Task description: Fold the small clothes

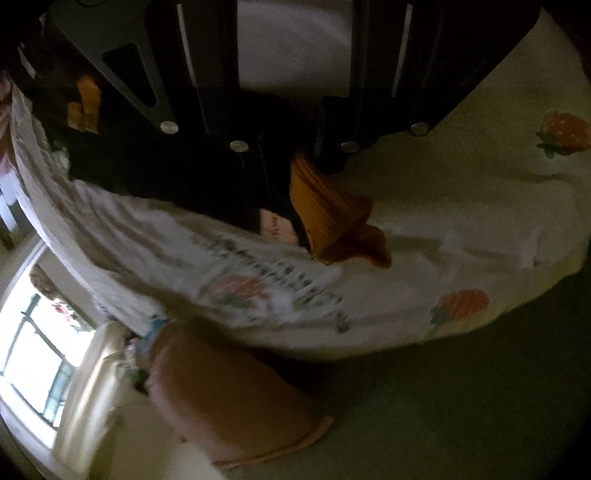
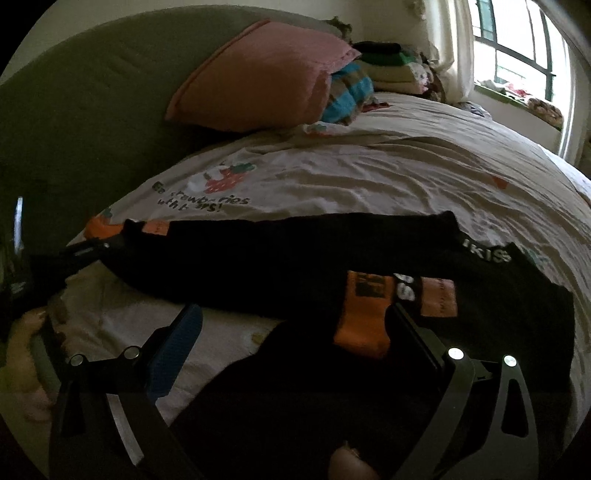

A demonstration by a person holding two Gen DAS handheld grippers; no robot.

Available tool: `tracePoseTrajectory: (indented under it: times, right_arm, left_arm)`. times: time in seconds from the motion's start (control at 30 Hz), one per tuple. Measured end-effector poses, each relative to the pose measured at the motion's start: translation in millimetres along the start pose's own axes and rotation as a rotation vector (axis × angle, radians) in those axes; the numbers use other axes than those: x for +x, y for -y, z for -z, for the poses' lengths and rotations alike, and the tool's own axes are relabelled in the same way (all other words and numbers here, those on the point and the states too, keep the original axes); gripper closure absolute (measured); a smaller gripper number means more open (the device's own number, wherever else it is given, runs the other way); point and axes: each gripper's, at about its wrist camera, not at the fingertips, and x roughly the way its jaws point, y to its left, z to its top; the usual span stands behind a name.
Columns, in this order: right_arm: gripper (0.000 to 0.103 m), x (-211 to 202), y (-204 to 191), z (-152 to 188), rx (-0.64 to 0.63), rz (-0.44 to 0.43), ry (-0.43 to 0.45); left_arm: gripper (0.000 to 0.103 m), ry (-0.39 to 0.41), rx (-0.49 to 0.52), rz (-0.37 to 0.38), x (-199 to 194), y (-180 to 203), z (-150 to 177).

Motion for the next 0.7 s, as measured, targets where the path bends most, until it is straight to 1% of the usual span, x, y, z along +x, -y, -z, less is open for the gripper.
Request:
tracePoseTrajectory:
  times: [0.13, 0.47, 0.7]
  right_arm:
    - [0.005, -14, 16, 5, 0.039, 0.008, 0.017]
    - [0.005, -49, 64, 22, 0.152, 0.015, 0.064]
    - [0.005, -69, 99, 34, 0.229, 0.015, 0.097]
  left_arm:
    - [0.095, 0.038, 0.038, 0.059, -21, 23, -1]
    - [0.096, 0.077, 0.11, 0.106, -47, 68, 0]
    - [0.096, 0.1, 0.18, 0.117, -64, 107, 1]
